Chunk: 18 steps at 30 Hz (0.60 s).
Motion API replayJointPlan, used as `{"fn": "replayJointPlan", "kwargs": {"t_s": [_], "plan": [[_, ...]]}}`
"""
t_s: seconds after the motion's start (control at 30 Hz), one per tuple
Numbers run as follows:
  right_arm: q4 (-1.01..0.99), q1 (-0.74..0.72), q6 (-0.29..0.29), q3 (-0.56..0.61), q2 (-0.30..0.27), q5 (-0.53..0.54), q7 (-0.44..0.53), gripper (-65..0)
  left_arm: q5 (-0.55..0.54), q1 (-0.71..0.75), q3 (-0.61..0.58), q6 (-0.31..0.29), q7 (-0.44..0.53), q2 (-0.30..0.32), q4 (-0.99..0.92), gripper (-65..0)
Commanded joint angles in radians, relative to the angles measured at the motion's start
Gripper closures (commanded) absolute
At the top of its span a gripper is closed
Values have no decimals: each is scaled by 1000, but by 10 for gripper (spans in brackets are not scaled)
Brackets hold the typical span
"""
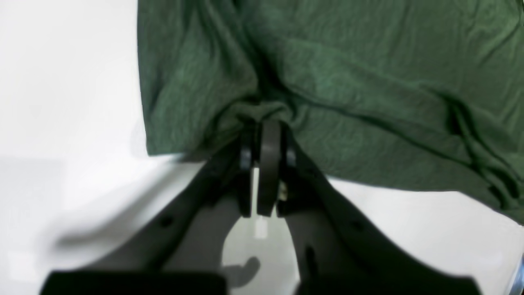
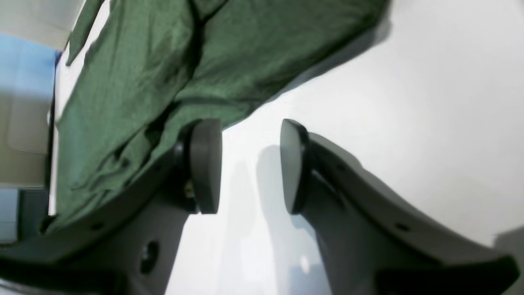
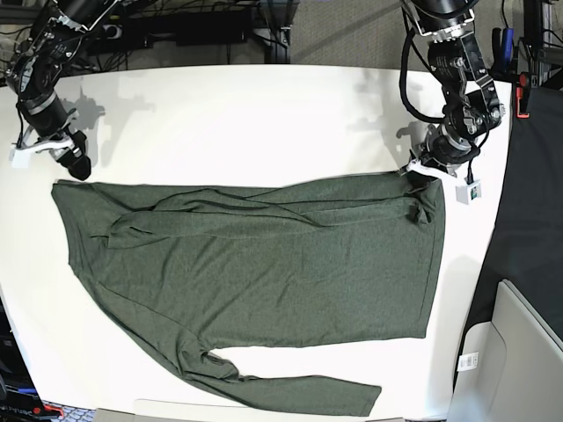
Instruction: Fold the T-shirt properly
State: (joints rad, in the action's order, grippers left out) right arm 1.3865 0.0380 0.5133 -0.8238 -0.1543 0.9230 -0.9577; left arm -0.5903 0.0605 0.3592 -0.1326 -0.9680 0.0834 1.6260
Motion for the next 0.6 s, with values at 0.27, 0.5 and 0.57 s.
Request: {"fn": "replayJointPlan", "kwargs": {"t_s": [0.27, 0.5, 0.57], "plan": [[-112, -69, 6, -7, -14, 24, 19, -242, -7, 9, 37, -3, 8, 13, 16, -1], [-111, -88, 6, -7, -11, 24, 21, -242, -7, 8, 39, 1, 7, 9, 16, -91], [-109, -89, 6, -7, -12, 26, 21, -241, -7, 11, 39, 1, 7, 9, 20, -129]]}}
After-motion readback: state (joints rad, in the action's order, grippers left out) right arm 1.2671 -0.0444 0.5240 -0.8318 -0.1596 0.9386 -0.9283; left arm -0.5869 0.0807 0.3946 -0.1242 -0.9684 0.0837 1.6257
